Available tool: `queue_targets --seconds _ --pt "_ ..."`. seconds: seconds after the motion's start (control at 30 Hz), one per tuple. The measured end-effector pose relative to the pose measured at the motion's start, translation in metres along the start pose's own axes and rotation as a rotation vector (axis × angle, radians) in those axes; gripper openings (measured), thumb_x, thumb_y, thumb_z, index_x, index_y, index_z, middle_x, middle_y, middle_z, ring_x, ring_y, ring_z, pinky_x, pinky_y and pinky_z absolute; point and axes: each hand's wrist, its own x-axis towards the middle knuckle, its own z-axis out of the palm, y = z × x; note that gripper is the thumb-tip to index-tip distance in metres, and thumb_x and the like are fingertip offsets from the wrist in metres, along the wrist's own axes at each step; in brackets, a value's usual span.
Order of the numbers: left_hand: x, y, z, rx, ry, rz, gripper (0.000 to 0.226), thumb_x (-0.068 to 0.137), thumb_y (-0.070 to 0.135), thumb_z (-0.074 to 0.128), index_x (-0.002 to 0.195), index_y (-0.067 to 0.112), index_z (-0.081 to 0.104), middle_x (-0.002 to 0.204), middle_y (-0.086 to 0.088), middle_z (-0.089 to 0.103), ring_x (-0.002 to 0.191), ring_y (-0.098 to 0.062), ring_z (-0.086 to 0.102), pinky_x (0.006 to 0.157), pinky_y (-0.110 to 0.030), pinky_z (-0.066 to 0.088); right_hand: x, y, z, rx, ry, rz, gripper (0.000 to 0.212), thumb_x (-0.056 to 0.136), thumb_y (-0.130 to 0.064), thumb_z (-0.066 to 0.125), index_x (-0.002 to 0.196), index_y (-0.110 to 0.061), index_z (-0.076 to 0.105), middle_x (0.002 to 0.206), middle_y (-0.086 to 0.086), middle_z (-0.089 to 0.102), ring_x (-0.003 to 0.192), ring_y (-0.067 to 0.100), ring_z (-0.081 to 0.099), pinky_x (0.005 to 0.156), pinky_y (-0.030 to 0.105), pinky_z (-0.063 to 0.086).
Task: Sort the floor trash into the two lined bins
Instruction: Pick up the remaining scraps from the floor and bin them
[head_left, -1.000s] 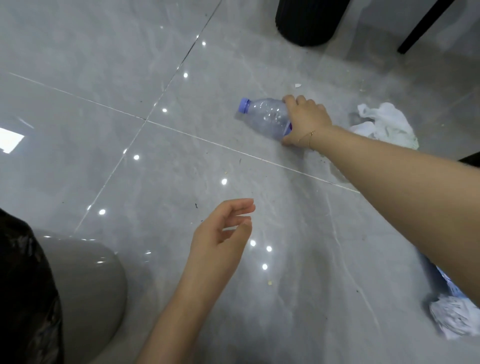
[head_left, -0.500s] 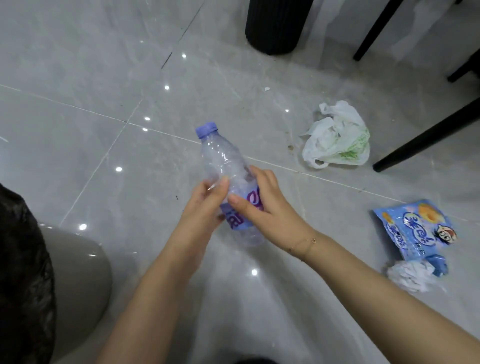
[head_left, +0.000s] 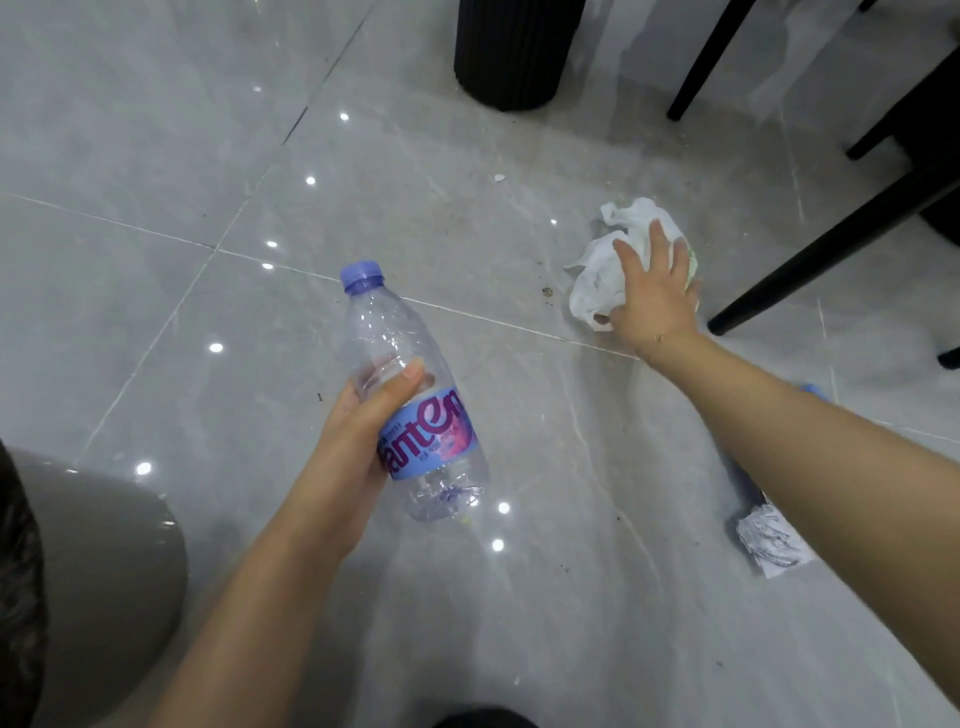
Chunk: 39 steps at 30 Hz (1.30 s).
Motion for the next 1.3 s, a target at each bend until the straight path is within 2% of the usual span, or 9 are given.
queue_targets --seconds 0.1,0.17,0.27,0.33,0.43,0.6,0.8,1.07,1.3 --pt "0.000 -0.003 0.001 0.004 -0.008 -0.025 0.066 0.073 0.044 0.070 0.132 0.020 0.052 0.119 -0.009 0.067 0.108 -0.026 0.066 0.095 -0.045 0.053 0.019 0.015 0.008 -0.188 -0.171 0.019 0.061 0.089 -0.029 0.058 0.143 -0.018 0.032 0.152 0.011 0.020 0.139 0.037 0.019 0.110 0.053 0.027" --pt "0.000 -0.002 0.002 0.011 -0.014 -0.032 0.067 0.073 0.045 0.070 0.132 0.020 0.052 0.119 -0.010 0.067 0.108 -0.028 0.066 0.095 -0.046 0.052 0.013 0.020 0.013 -0.187 -0.171 -0.052 0.049 0.089 -0.018 0.056 0.135 -0.009 0.044 0.134 0.017 0.042 0.121 0.037 0.042 0.093 0.042 0.042" --pt "0.001 -0.003 0.002 0.034 -0.031 -0.024 0.065 0.074 0.046 0.070 0.131 0.021 0.052 0.120 -0.010 0.067 0.108 -0.028 0.066 0.094 -0.046 0.053 -0.016 0.015 0.016 0.035 -0.063 -0.157 0.041 0.080 0.000 0.055 0.121 -0.005 0.058 0.117 0.018 0.055 0.108 0.035 0.052 0.077 0.032 0.038" --pt "0.000 -0.003 0.005 0.043 -0.040 -0.012 0.064 0.074 0.045 0.070 0.131 0.021 0.054 0.118 -0.008 0.068 0.106 -0.025 0.067 0.091 -0.043 0.055 -0.047 0.008 0.024 0.205 -0.012 -0.254 0.036 0.076 -0.003 0.053 0.110 -0.005 0.065 0.107 0.016 0.060 0.101 0.032 0.055 0.073 0.029 0.037" --pt "-0.009 -0.004 0.012 0.073 -0.048 0.021 0.062 0.073 0.040 0.074 0.128 0.020 0.055 0.106 -0.002 0.072 0.093 -0.018 0.071 0.074 -0.032 0.058 -0.104 -0.008 0.036 0.487 0.007 -0.300 0.021 0.077 -0.002 0.059 0.095 -0.007 0.070 0.094 0.007 0.066 0.085 0.021 0.057 0.065 0.019 0.037" --pt "-0.037 0.007 0.028 0.070 -0.094 0.061 0.058 0.072 0.036 0.072 0.126 0.024 0.054 0.102 0.002 0.074 0.088 -0.014 0.072 0.064 -0.024 0.055 -0.177 -0.038 0.029 1.017 -0.042 -0.123 0.021 0.079 0.006 0.060 0.088 -0.010 0.071 0.082 -0.009 0.067 0.073 -0.006 0.056 0.069 0.014 0.043" --pt "-0.087 0.037 0.041 0.096 -0.154 0.177 0.059 0.073 0.036 0.078 0.126 0.024 0.053 0.107 0.000 0.073 0.094 -0.018 0.072 0.073 -0.028 0.057 -0.218 -0.060 -0.018 1.347 -0.082 -0.004 0.022 0.087 0.002 0.058 0.095 -0.014 0.071 0.096 0.012 0.071 0.088 0.019 0.065 0.084 0.040 0.055" --pt "-0.187 0.078 0.012 0.171 -0.133 0.343 0.060 0.075 0.035 0.076 0.129 0.026 0.052 0.110 0.002 0.072 0.097 -0.017 0.071 0.077 -0.029 0.057 -0.271 -0.100 -0.083 1.436 -0.045 -0.210 0.019 0.087 -0.002 0.062 0.099 -0.013 0.072 0.097 0.006 0.073 0.094 0.026 0.067 0.085 0.042 0.055" --pt "-0.253 0.121 -0.042 0.094 0.128 0.522 0.070 0.071 0.041 0.076 0.132 0.022 0.049 0.106 0.002 0.072 0.093 -0.014 0.071 0.078 -0.032 0.057 -0.298 -0.167 -0.129 1.513 -0.102 -0.428 0.022 0.082 0.000 0.067 0.092 -0.018 0.070 0.090 -0.002 0.072 0.087 0.014 0.063 0.080 0.029 0.053"
